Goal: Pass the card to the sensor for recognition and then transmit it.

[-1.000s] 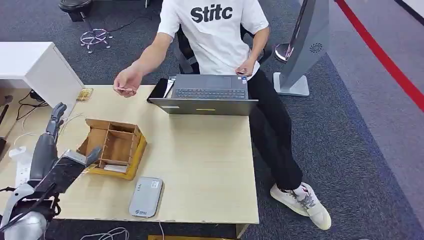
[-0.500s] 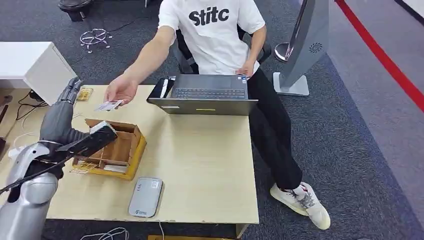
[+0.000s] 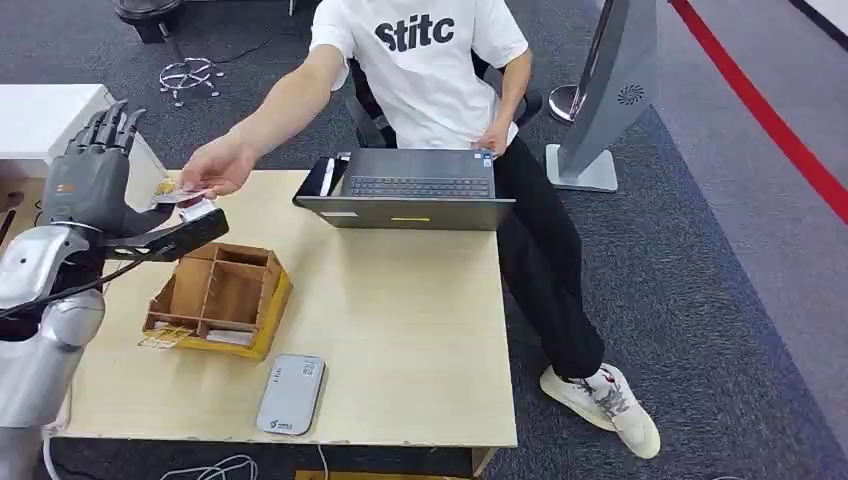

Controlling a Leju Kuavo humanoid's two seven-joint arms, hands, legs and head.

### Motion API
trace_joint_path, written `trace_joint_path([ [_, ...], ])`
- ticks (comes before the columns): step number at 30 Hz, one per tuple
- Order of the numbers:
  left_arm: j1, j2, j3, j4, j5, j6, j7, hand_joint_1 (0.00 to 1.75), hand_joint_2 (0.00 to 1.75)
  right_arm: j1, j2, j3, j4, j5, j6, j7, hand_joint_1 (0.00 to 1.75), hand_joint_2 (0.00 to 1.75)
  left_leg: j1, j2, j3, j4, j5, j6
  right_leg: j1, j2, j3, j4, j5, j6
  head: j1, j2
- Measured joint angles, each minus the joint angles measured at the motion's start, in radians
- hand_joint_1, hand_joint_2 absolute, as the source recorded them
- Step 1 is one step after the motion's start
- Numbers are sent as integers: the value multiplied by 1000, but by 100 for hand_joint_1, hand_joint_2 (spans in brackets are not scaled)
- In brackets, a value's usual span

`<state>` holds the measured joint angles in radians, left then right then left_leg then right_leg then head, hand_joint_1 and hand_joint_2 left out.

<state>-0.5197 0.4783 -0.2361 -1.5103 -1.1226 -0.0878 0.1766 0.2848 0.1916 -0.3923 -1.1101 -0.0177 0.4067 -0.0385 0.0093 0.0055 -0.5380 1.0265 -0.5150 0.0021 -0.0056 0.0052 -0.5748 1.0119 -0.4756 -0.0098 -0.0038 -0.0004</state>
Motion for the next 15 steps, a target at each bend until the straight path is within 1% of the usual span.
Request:
trace_joint_path([
  [4, 5, 49, -3, 23, -52, 37, 0, 175, 175, 22, -38, 55, 16, -101, 7, -13, 0, 175, 0, 0, -1, 0, 0, 0, 0, 0, -1, 0, 0, 0, 0, 0],
  [7, 22, 76, -3, 31, -80, 86, -2, 175, 175, 37, -60, 88, 24, -173, 18, -18, 0, 175, 0, 0, -1, 0, 0, 0, 0, 0, -1, 0, 0, 0, 0, 0],
  [9, 28, 86, -3, 34, -88, 106, -7, 175, 175, 41, -69, 105, 29, -202, 21, -20, 0, 175, 0, 0, -2, 0, 0, 0, 0, 0, -1, 0, 0, 0, 0, 0],
  [15, 32, 100, -3, 41, -89, 114, -21, 175, 175, 45, -82, 134, 44, -215, 22, -24, 0, 175, 0, 0, -2, 0, 0, 0, 0, 0, -1, 0, 0, 0, 0, 0],
])
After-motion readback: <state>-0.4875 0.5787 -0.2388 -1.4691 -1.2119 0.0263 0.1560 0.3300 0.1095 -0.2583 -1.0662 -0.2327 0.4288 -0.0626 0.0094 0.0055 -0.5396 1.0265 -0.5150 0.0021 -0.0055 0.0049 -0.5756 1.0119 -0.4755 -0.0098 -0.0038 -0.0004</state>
